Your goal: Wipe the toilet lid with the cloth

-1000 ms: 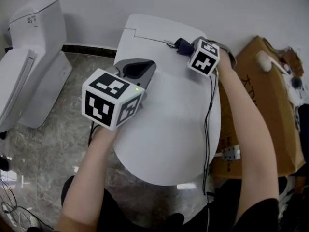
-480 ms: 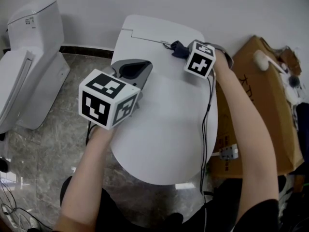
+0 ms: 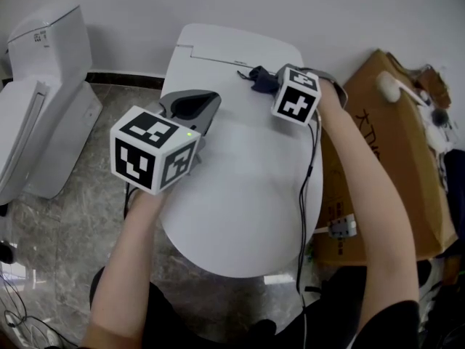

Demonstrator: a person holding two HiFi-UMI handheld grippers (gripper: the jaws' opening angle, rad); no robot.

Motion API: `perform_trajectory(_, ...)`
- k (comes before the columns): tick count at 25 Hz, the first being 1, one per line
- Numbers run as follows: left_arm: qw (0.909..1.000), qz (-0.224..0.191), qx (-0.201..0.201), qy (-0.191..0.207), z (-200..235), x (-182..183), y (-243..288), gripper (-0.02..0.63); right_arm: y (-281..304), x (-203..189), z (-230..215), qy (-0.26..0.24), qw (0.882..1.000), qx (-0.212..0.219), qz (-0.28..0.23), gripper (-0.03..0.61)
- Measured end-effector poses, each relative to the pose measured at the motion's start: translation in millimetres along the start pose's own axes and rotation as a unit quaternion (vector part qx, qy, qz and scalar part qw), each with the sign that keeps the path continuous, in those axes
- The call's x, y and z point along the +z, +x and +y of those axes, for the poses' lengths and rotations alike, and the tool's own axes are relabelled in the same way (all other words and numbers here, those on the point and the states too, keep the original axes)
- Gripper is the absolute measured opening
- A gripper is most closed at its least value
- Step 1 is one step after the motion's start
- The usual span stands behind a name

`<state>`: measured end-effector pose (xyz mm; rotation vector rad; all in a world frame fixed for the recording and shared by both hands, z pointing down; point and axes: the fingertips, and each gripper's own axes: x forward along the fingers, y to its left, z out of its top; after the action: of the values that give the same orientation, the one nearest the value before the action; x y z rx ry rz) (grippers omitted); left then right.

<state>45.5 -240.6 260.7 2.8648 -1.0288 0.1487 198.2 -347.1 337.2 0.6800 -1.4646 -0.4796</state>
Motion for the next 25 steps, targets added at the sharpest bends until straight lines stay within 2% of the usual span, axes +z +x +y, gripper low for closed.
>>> perform_trajectory(25,1.0,0.004,0.0,-0.001,0.3,-0.9,0.7,0.014,-46.4,0.9,53.3,-0.02,1.0,-0.001,-0.014,0.064)
